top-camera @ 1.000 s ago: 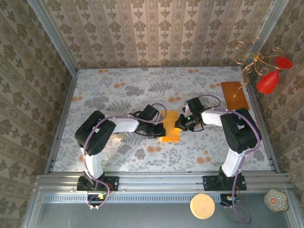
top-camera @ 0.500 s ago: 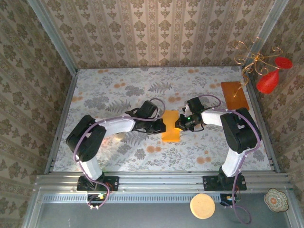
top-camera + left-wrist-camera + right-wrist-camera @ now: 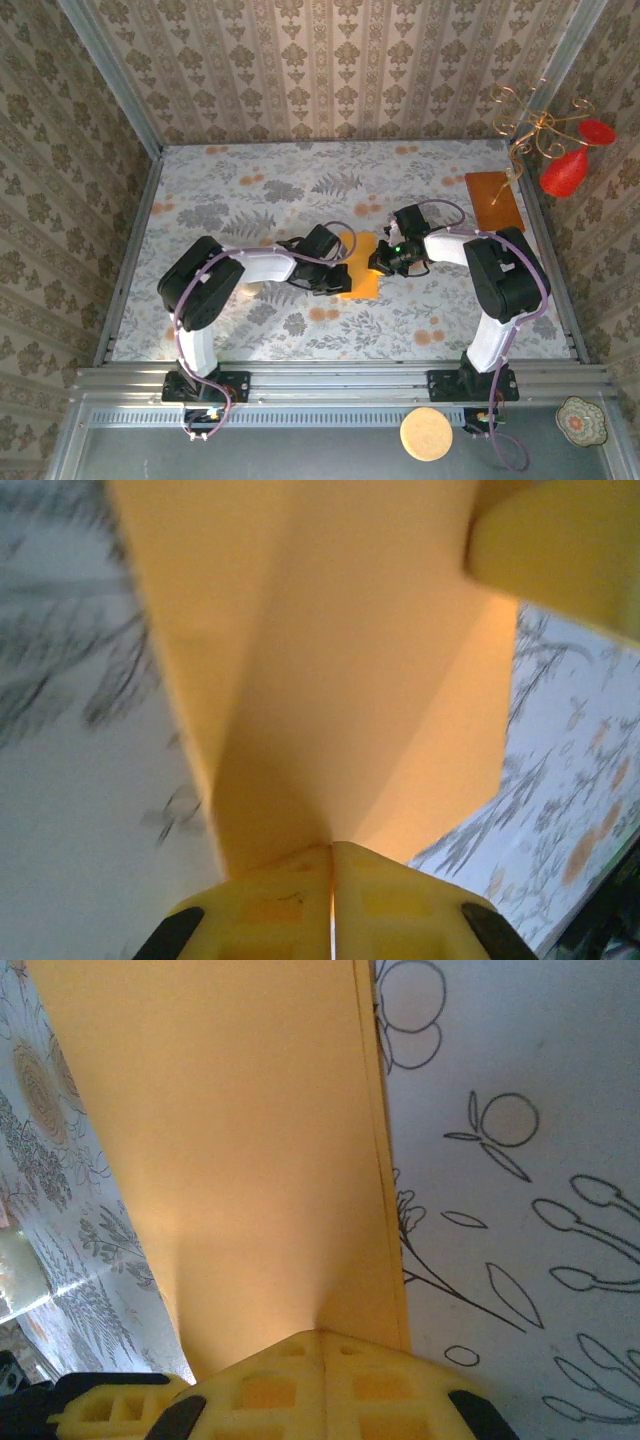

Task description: Fold a paper plane with a square sheet of paper (pick it up from the middle)

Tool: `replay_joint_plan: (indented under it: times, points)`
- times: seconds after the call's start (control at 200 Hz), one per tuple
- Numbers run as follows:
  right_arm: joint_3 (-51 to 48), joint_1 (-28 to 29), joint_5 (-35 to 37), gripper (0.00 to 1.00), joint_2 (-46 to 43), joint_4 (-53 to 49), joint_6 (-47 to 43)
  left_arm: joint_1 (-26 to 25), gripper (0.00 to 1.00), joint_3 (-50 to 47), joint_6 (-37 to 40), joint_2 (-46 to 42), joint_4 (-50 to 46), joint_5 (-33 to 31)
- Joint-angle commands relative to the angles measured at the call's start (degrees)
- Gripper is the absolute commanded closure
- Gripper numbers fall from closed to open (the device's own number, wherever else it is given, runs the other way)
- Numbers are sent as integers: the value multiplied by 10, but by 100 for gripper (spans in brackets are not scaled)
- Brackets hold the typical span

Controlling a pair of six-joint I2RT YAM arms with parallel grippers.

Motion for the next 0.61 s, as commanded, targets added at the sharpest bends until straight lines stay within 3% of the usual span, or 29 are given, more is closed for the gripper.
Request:
replay_joint_plan:
  times: [0.0,0.19,0.32,0.48,0.6]
  points:
    - [-33,-16,167,93,50,-66,3,-5,89,-62,19,-34,-100,-28]
    - [-28,-15,157,93,32,-61,3,-7,89,-83,26,-106,-108,-57]
    - [-14,-12,112,92,-3,-48,3,2,89,-71,26,-155,-91,-90]
    - [19,-9,63,81,-71,-35,8,26,84,-58,2,-169,-24,-95]
    - [8,-10,72,73,-129,-20,21,28,76,-22,0,-145,7,-82]
